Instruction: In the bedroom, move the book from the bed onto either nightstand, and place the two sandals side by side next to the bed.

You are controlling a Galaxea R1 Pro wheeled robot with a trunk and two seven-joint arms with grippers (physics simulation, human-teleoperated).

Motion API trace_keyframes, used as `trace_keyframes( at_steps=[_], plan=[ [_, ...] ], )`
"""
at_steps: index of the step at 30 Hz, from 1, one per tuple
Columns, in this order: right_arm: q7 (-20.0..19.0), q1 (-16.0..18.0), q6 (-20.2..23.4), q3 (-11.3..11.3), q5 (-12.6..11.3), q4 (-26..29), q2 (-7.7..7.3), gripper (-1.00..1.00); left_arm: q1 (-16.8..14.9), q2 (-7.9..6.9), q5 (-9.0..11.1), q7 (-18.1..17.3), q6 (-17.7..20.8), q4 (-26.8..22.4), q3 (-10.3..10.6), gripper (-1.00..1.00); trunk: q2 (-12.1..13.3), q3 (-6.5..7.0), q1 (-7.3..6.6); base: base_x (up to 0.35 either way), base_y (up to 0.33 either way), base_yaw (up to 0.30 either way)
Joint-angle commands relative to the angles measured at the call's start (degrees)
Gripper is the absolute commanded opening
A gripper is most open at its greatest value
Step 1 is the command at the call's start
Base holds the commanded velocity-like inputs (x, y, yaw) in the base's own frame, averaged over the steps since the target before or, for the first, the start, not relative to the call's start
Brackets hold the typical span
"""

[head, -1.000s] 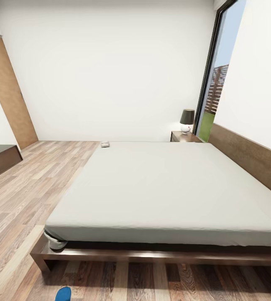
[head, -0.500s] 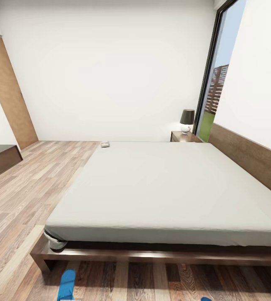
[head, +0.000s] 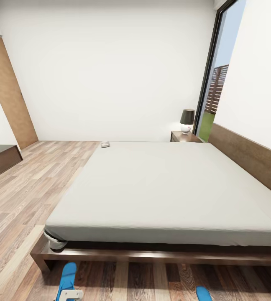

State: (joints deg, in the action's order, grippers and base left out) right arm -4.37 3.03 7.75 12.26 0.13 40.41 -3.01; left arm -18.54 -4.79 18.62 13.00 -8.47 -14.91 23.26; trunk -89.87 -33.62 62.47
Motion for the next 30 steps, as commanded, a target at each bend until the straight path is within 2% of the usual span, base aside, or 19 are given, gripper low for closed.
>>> trace_keyframes(
  at_steps=[1, 23, 30],
  plan=[
    [-0.2, 0.1, 0.3, -0.1, 0.0, 0.1, 0.11, -1.0, -0.1, -0.04, 0.6, 0.3, -0.3, 0.0, 0.5, -1.0, 0.0, -0.06, 0.0, 0.0, 0.0, 0.0],
    [0.2, 3.1, 0.4, -0.6, 0.0, -0.1, 0.28, -1.0, -0.1, -0.04, 0.5, 0.3, -0.5, 0.1, 0.5, -1.0, 0.0, -0.06, 0.0, 0.0, 0.0, 0.0],
    [0.2, 4.0, 0.4, -0.6, 0.0, -0.2, 0.19, -1.0, -0.1, 0.42, 0.5, 0.3, -0.4, 0.1, 0.5, -1.0, 0.0, -0.06, 0.0, 0.0, 0.0, 0.0]
  ],
)
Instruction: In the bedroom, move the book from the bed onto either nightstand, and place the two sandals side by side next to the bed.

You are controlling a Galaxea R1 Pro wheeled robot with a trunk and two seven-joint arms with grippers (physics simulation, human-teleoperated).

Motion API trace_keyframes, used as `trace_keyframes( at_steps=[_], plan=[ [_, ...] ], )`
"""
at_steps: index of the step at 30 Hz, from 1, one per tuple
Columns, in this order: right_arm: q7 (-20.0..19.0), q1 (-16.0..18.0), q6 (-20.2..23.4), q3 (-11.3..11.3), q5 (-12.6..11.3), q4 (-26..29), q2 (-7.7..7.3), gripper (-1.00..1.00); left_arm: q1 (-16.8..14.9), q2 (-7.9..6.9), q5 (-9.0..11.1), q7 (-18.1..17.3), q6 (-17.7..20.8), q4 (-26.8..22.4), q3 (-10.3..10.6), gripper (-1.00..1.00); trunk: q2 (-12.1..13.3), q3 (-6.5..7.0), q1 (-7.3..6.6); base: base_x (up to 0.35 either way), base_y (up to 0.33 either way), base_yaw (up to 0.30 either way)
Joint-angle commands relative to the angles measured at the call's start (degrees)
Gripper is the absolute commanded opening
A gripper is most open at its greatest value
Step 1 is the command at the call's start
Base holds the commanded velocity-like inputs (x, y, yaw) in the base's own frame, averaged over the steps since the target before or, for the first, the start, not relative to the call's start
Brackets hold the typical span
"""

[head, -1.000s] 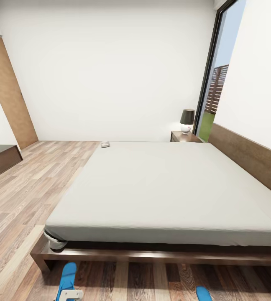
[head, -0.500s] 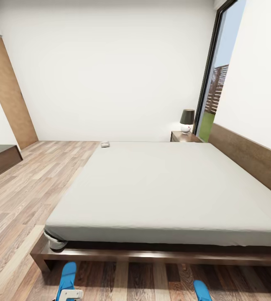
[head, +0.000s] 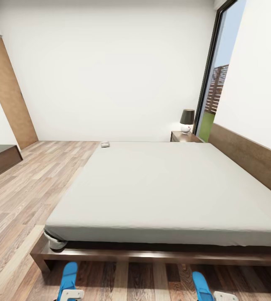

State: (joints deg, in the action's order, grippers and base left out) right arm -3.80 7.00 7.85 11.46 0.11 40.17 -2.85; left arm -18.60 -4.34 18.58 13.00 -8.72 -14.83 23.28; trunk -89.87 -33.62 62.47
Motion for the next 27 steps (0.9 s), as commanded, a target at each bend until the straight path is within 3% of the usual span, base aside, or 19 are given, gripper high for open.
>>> trace_keyframes(
  at_steps=[1, 17, 27],
  plan=[
    [-0.4, 0.3, 0.3, 0.2, 0.0, 0.1, 0.03, -1.0, 0.0, 0.0, 0.5, 0.3, -0.2, 0.0, 0.5, -1.0, 0.0, -0.06, 0.0, 0.0, 0.0, 0.0],
    [-0.3, 3.9, 0.3, 0.2, 0.1, -5.9, -0.18, -1.0, 0.0, 0.2, 0.4, 0.3, -0.2, 0.0, 0.5, -1.0, 0.0, -0.06, 0.0, 0.0, 0.0, 0.0],
    [-0.3, 4.7, 0.3, 0.2, 0.4, -6.7, -0.24, -1.0, 0.0, 0.16, 0.5, 0.3, -0.2, 0.0, 0.5, -1.0, 0.0, -0.06, 0.0, 0.0, 0.0, 0.0]
  ],
)
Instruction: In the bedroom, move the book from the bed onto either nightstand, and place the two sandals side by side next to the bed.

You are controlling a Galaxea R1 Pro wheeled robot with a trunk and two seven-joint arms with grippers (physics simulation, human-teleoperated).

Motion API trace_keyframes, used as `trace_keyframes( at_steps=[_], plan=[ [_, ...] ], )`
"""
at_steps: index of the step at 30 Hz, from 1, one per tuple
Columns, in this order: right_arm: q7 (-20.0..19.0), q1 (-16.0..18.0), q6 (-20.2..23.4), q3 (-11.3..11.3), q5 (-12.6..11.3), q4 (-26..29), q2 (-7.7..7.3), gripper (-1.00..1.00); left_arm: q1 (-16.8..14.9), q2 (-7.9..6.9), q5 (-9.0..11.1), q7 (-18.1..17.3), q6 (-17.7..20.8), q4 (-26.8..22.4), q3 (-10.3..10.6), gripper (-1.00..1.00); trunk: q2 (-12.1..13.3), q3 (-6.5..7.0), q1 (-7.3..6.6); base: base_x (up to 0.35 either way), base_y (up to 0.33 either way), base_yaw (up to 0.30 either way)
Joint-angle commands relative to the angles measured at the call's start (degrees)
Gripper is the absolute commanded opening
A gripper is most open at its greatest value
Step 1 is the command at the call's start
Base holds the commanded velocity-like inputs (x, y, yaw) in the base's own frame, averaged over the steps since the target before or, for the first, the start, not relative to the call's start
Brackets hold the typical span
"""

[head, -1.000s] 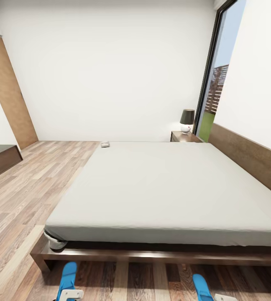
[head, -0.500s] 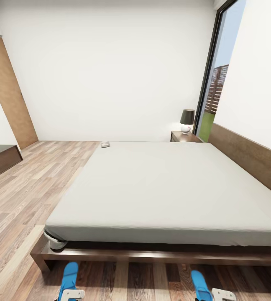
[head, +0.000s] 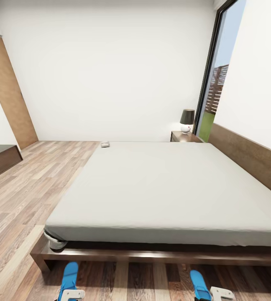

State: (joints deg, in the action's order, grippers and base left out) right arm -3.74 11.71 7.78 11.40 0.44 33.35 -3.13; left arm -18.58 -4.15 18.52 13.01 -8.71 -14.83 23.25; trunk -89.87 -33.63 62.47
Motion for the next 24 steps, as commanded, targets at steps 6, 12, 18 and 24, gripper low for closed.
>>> trace_keyframes(
  at_steps=[6, 12, 18, 24],
  plan=[
    [-0.4, 0.1, 0.3, 0.3, 0.1, 0.1, 0.09, -1.0, 0.0, -0.04, 0.5, 0.3, -0.1, 0.0, 0.6, -1.0, 0.0, -0.06, 0.0, 0.0, 0.0, 0.0],
    [-0.4, 0.1, 0.3, 0.3, 0.1, 0.1, 0.08, -1.0, 0.0, -0.06, 0.5, 0.3, -0.1, 0.0, 0.5, -1.0, 0.0, -0.06, 0.0, 0.0, 0.0, 0.0],
    [-0.4, 0.1, 0.3, 0.3, 0.1, 0.1, 0.06, -1.0, 0.0, -0.07, 0.5, 0.3, 0.3, 0.0, 0.5, -1.0, 0.0, -0.06, 0.0, 0.0, 0.0, 0.0],
    [-0.4, 0.1, 0.3, 0.3, 0.1, 0.1, 0.11, -1.0, 0.0, -0.07, 0.5, 0.3, 0.5, 0.0, 0.5, -1.0, 0.0, -0.06, 0.0, 0.0, 0.0, 0.0]
  ],
)
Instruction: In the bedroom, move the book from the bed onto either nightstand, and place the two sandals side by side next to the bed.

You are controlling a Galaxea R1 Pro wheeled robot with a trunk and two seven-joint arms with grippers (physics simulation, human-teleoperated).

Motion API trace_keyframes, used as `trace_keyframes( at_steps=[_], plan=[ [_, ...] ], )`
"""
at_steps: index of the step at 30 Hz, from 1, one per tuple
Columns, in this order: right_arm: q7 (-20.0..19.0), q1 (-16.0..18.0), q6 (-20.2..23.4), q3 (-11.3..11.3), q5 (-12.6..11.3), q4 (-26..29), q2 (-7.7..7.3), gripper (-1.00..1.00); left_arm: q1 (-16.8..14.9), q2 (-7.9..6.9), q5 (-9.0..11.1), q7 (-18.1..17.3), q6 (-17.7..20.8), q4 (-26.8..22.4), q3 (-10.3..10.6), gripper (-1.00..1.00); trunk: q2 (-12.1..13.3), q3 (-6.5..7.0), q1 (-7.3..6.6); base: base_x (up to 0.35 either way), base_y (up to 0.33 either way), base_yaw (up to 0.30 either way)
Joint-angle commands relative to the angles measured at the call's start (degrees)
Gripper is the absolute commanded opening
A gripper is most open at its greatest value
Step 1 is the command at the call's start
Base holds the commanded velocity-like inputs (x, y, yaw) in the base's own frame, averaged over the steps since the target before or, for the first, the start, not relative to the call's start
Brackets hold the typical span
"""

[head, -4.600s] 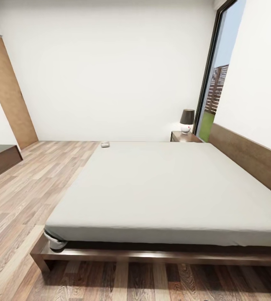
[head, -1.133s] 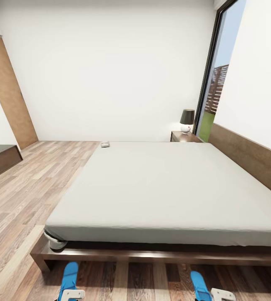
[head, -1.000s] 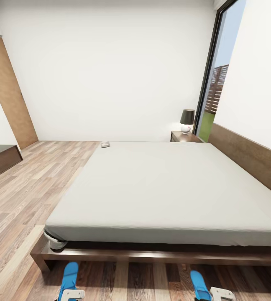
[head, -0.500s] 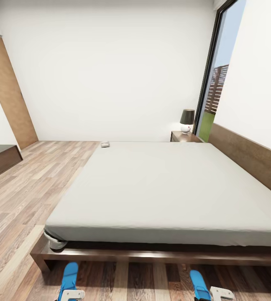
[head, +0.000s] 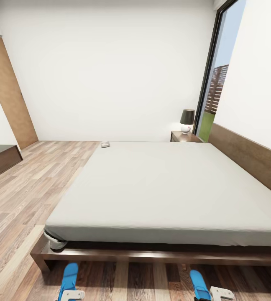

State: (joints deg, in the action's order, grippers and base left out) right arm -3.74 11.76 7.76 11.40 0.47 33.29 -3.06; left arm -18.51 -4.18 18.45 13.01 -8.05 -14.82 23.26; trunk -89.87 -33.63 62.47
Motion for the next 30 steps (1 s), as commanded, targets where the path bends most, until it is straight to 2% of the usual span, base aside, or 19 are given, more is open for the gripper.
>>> trace_keyframes(
  at_steps=[1, 7, 11, 21, 30],
  plan=[
    [-0.4, 0.0, 0.3, 0.3, 0.1, 0.1, 0.05, -1.0, 0.0, -0.04, 0.5, 0.3, -0.2, 0.0, 0.5, -1.0, 0.0, -0.06, 0.0, 0.0, 0.0, 0.0],
    [-0.4, 0.0, 0.3, 0.3, 0.1, 0.1, 0.07, -1.0, 0.0, -0.04, 0.5, 0.3, -0.1, 0.0, 0.5, -1.0, 0.0, -0.06, 0.0, 0.0, 0.0, 0.0],
    [-0.5, 0.0, 0.3, 0.3, 0.1, 0.1, 0.07, -1.0, 0.0, -0.04, 0.5, 0.2, -0.1, 0.0, 0.5, -1.0, -1.6, -0.77, 0.87, 0.0, 0.0, 0.0],
    [-0.5, 0.0, 0.3, 0.3, 0.1, 0.1, 0.1, -1.0, 0.0, -0.04, 0.5, 0.2, -0.1, 0.0, 0.5, -1.0, -1.6, -0.77, 0.87, 0.0, 0.0, 0.0],
    [-0.5, 0.0, 0.3, 0.3, 0.1, 0.2, 0.15, -1.0, 0.0, -0.04, 0.5, 0.2, -0.2, 0.0, 0.5, -1.0, -5.2, -2.39, 2.85, 0.0, 0.0, 0.0]
  ],
)
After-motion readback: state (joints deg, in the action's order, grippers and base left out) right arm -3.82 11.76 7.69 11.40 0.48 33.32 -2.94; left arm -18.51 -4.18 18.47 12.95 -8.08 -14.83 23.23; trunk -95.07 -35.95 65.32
